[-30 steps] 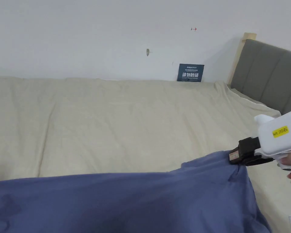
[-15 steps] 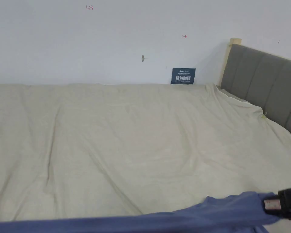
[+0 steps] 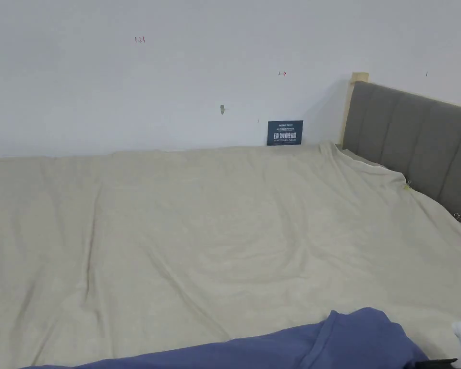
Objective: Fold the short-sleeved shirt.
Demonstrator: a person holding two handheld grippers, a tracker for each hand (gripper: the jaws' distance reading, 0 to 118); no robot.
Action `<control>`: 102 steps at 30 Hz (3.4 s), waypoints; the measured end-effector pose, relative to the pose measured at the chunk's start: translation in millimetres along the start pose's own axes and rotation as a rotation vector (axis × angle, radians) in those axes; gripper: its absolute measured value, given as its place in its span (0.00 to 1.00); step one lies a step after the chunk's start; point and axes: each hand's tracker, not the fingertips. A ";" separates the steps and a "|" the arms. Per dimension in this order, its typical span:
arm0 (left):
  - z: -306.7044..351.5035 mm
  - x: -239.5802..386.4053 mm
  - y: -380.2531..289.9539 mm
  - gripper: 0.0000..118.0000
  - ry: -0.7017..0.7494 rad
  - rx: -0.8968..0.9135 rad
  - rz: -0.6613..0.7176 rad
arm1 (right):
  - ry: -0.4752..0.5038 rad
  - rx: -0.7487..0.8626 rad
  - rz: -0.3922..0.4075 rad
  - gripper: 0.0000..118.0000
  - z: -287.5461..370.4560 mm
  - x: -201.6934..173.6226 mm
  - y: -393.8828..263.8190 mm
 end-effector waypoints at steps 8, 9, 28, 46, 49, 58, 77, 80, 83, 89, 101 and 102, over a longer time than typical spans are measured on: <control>45.4 21.0 9.1 1.00 0.053 0.154 -0.084 | -0.130 0.251 0.043 0.82 59.9 -33.7 2.7; 53.0 29.0 12.4 1.00 0.057 0.195 -0.107 | -0.062 0.345 0.047 0.82 70.8 -45.9 0.9; 131.9 113.7 1.7 0.00 0.120 0.777 -0.109 | 0.192 0.798 0.181 0.00 91.8 -196.0 -54.0; -40.9 -112.1 20.8 0.99 -0.631 -0.067 0.488 | 0.273 0.616 0.207 0.00 88.6 -234.3 -39.6; -58.6 -114.7 19.2 1.00 -0.787 -0.056 0.540 | 0.289 0.600 0.172 0.00 86.4 -236.2 -33.9; -98.2 -65.7 39.4 1.00 -0.899 -0.134 0.424 | 0.257 0.568 0.156 0.00 79.6 -239.4 -27.0; 4.9 -23.5 77.6 0.05 0.207 -0.149 -0.068 | 0.336 0.499 0.166 0.00 66.6 -232.7 -27.2; 18.2 -16.3 79.6 0.05 0.370 -0.203 -0.165 | 0.362 0.499 0.155 0.00 66.6 -227.7 -29.5; 23.3 6.4 90.0 0.05 0.279 -0.198 -0.101 | 0.365 0.504 0.156 0.00 67.4 -219.0 -32.7; -17.8 100.3 121.0 0.05 -0.012 -0.265 -0.098 | 0.354 0.507 0.079 0.00 71.2 -192.9 -34.9; -47.6 172.4 134.4 0.96 -0.377 -0.229 -0.015 | 0.318 0.541 0.083 0.00 86.5 -174.4 -40.9; -38.9 166.9 134.8 0.96 -0.339 -0.193 -0.013 | 0.322 0.534 0.080 0.00 84.5 -174.9 -40.8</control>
